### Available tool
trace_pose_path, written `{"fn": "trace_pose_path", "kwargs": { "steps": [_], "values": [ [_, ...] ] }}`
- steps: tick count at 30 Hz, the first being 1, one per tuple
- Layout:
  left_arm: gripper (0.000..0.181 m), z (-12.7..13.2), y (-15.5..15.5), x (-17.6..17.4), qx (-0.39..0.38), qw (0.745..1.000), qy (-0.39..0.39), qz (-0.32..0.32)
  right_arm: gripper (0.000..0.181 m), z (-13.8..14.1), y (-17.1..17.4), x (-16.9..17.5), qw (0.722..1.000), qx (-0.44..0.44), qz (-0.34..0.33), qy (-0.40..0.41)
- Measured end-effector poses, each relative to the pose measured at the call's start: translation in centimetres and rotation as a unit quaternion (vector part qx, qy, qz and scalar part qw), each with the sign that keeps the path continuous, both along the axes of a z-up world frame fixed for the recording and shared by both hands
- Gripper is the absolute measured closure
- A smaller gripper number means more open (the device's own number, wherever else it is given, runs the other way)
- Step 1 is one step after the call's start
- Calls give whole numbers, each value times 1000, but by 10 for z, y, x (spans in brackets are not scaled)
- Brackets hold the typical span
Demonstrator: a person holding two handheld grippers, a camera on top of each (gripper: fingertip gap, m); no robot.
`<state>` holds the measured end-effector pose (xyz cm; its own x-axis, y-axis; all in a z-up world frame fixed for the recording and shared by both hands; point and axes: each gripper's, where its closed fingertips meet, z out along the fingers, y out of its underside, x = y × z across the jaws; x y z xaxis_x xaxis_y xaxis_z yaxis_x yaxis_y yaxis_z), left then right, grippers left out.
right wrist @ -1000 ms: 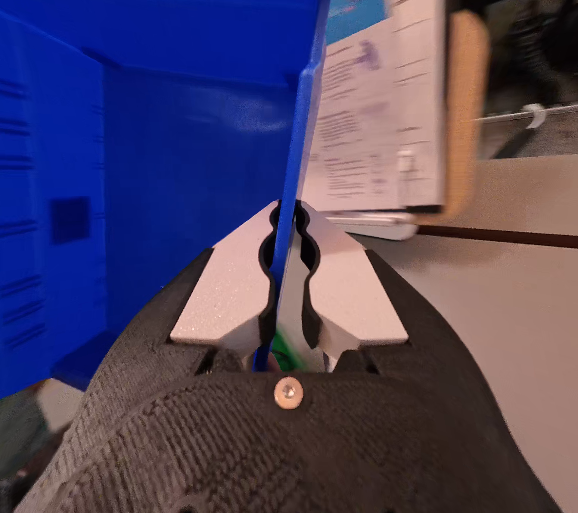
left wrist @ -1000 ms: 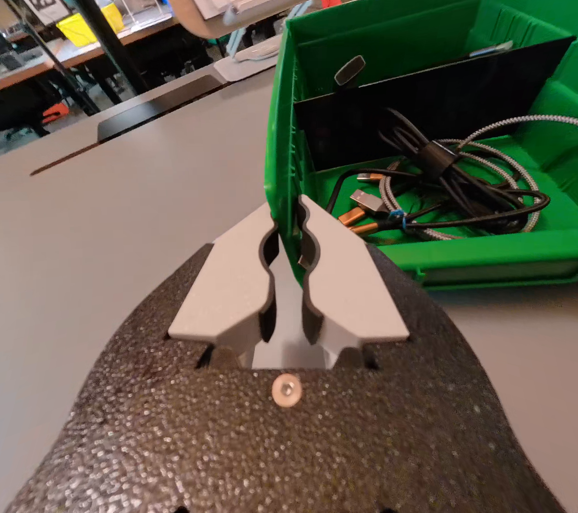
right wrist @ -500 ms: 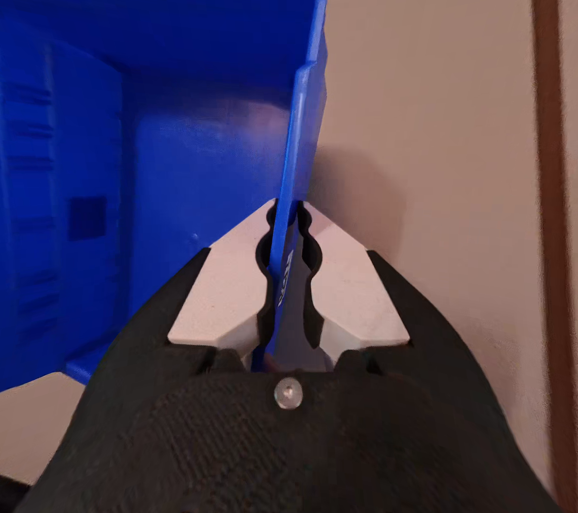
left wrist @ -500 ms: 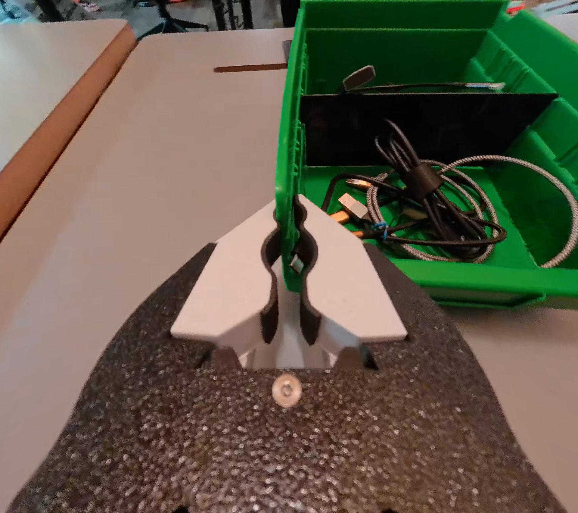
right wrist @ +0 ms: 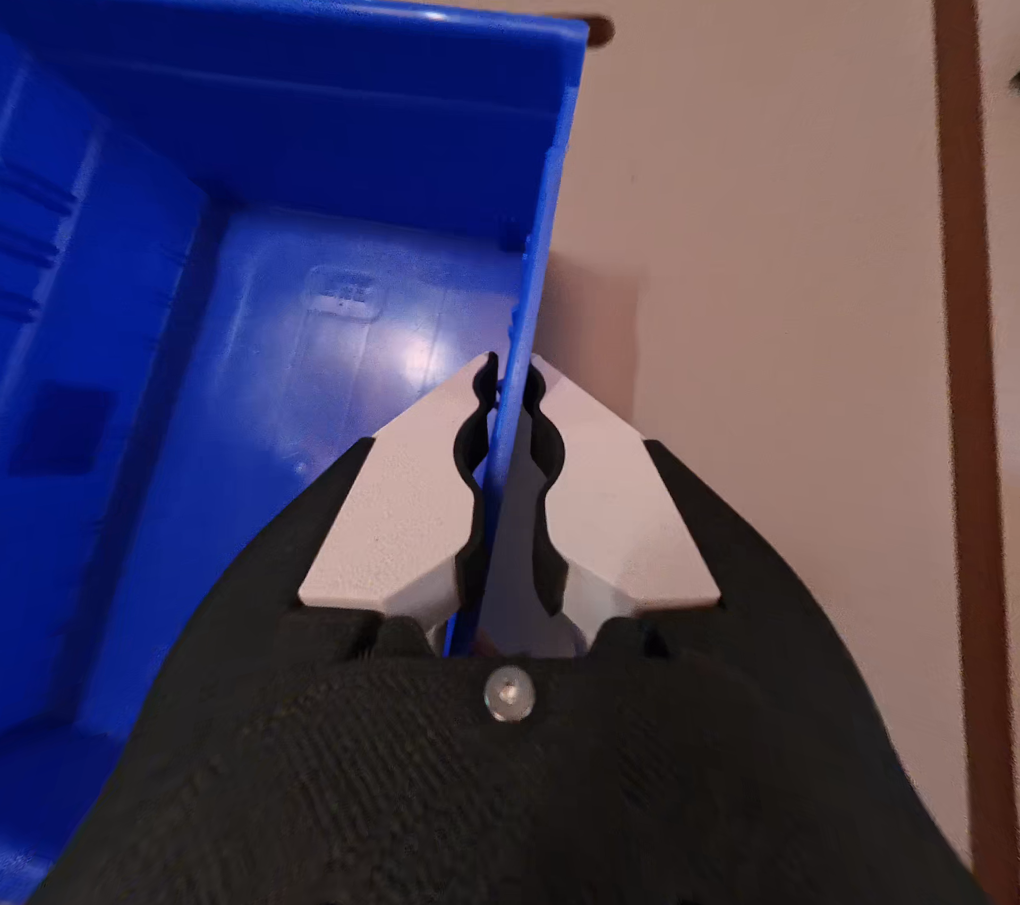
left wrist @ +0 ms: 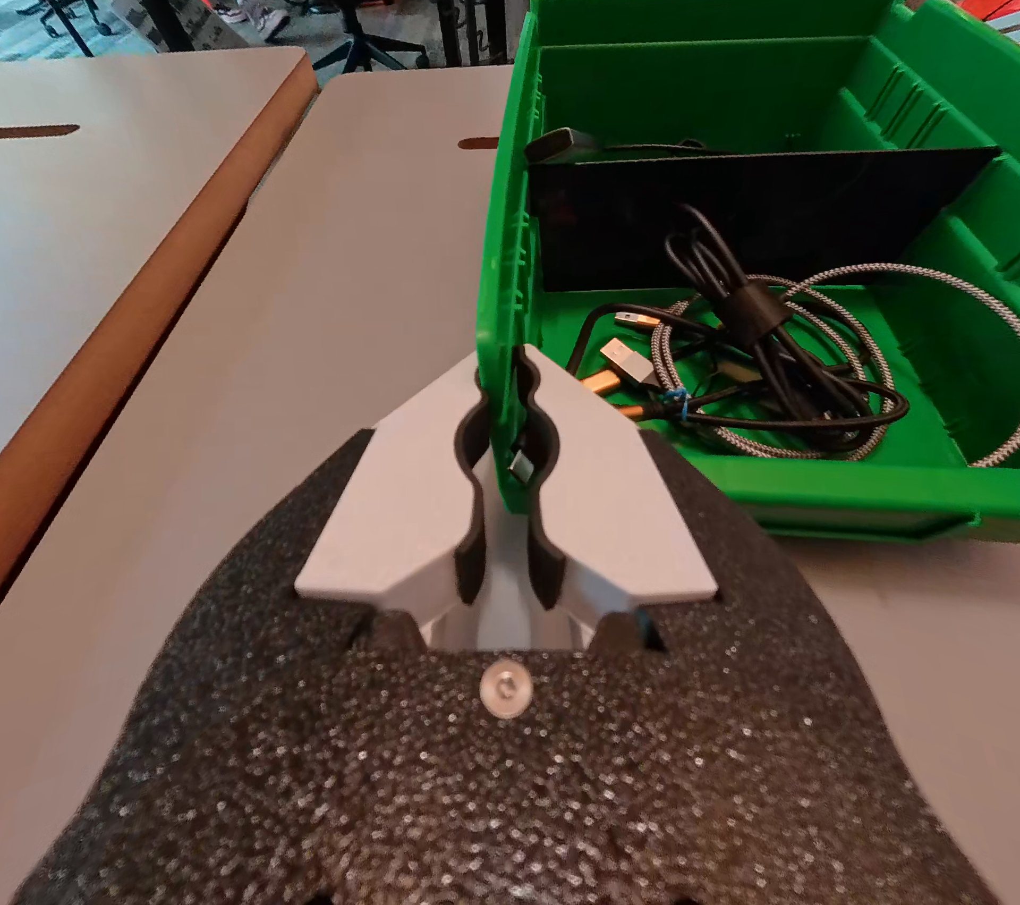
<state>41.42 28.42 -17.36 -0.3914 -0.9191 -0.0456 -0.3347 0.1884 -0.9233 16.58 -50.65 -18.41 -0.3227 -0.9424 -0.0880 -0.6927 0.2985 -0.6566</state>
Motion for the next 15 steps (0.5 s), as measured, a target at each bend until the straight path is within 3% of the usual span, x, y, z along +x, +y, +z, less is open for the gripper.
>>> {"fn": "trace_pose_path", "kwargs": {
  "steps": [5,8,10,13,15],
  "values": [
    [178,0,0,1,8,1000,7,-6,163,7,-6,16,995,-95,28,8],
    [167,12,-1,-2,46,999,-2,-22,123,36,-20,10,981,-195,4,1],
    [155,24,-4,-4,89,995,4,-40,80,71,-26,1,963,-263,-45,-40],
    [148,55,-8,1,181,982,-12,-46,76,111,12,-7,942,-313,-25,-121],
    [146,82,-17,10,242,969,-29,-47,76,119,50,-10,937,-312,11,-156]
  ]
}}
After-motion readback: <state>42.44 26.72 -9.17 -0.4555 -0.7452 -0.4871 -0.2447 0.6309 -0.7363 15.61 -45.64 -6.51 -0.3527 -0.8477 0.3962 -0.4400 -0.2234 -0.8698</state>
